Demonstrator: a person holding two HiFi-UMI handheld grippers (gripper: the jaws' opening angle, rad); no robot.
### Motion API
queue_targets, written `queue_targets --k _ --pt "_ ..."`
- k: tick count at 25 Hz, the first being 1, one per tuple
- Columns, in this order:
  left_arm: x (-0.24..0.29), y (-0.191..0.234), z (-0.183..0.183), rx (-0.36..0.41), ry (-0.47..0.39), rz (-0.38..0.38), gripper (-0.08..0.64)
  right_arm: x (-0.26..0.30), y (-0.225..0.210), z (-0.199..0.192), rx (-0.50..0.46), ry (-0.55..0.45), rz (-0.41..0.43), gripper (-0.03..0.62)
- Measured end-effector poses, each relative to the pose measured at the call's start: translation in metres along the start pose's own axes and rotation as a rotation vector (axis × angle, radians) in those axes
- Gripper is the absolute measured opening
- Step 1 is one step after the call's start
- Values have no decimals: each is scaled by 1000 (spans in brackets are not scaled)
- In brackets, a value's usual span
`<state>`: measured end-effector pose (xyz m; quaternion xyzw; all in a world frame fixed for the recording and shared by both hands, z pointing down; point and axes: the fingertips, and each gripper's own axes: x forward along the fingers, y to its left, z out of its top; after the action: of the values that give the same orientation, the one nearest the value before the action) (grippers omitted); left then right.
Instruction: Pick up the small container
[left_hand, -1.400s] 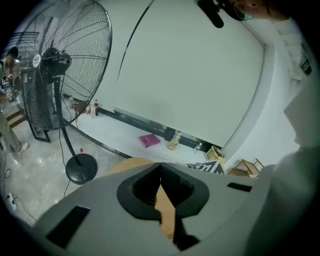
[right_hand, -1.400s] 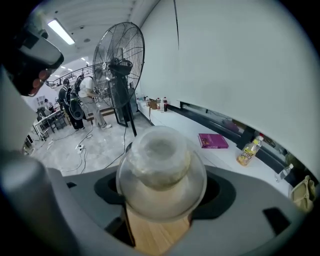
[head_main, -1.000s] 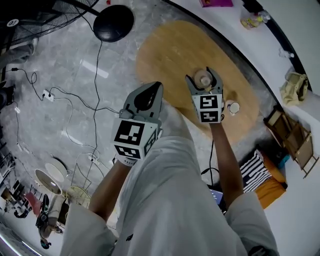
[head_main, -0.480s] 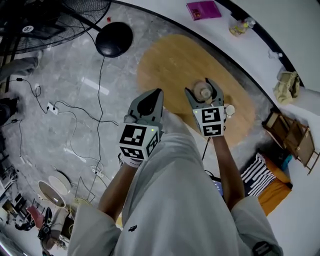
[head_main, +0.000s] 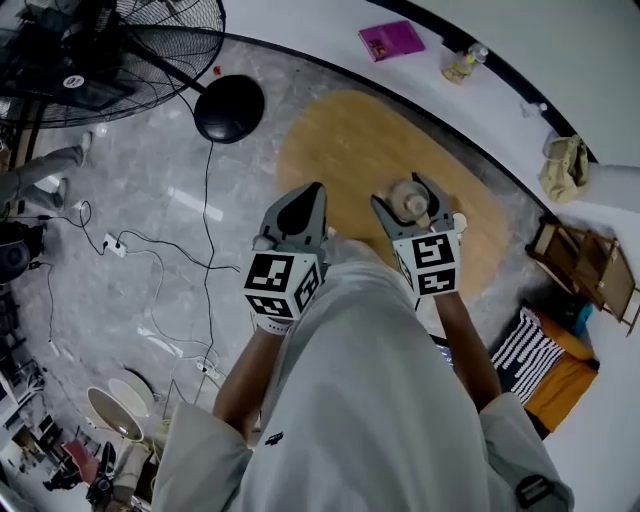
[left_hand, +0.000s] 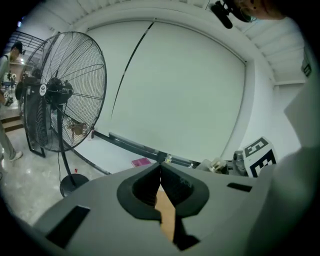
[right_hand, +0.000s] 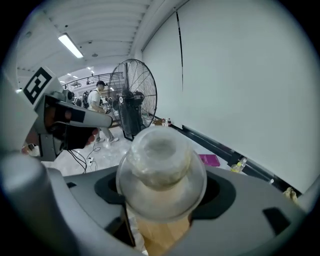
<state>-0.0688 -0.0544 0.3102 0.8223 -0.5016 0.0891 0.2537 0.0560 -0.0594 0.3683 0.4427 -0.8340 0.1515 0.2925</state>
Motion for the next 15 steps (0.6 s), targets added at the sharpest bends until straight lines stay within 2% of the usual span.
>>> queue_targets --k 4,10,15 --pt "-5 1 10 7 -31 4 20 -18 -2 15 -14 -24 -12 339" --pt "-16 0 21 114 -48 18 20 -52 -17 26 19 -34 -59 339" --pt "-24 -1 33 138 -91 17 20 -78 -23 35 31 -56 -96 339"
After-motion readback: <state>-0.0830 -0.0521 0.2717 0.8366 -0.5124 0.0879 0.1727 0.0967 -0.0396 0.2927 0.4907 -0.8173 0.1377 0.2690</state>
